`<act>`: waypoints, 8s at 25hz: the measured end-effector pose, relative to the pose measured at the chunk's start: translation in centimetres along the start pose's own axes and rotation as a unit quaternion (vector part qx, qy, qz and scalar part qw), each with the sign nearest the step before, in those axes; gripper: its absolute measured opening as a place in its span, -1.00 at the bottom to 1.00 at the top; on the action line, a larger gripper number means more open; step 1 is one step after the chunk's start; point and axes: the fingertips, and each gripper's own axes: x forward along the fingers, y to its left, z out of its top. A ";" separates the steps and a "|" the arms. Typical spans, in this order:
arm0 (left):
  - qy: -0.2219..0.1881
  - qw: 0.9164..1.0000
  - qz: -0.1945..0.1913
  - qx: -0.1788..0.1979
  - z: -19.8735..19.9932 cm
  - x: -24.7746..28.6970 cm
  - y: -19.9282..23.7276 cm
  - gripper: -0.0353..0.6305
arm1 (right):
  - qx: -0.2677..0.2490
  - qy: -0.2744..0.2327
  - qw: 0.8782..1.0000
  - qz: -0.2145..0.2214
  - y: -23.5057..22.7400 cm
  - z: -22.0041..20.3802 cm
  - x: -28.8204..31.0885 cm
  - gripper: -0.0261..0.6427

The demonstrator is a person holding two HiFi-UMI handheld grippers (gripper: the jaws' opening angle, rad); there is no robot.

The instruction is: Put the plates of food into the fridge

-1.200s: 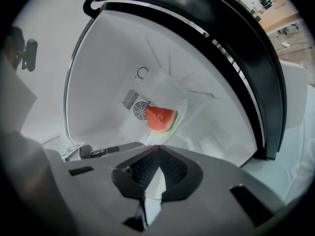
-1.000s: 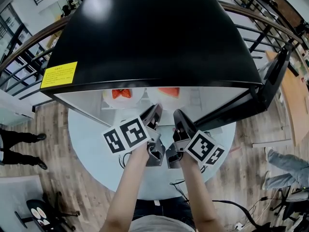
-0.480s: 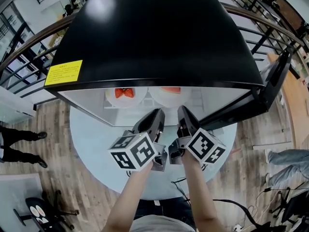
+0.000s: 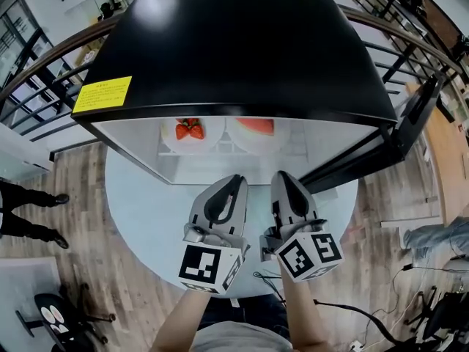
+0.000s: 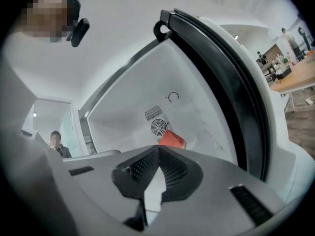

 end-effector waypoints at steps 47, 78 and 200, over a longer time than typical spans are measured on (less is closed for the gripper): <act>-0.067 0.945 0.313 0.063 2.5 -24.9 8.2 -0.87 | -0.075 0.022 0.969 0.234 16.5 -4.0 -4.2 -0.88; -0.047 0.971 0.234 0.012 4.2 -29.9 39.3 -0.87 | -0.109 -0.002 0.986 0.127 34.1 -13.3 11.1 -0.88; 0.219 0.756 0.072 -0.612 -19.6 3.5 46.9 -0.83 | -0.059 0.184 0.978 -0.080 21.1 -24.8 25.8 -0.88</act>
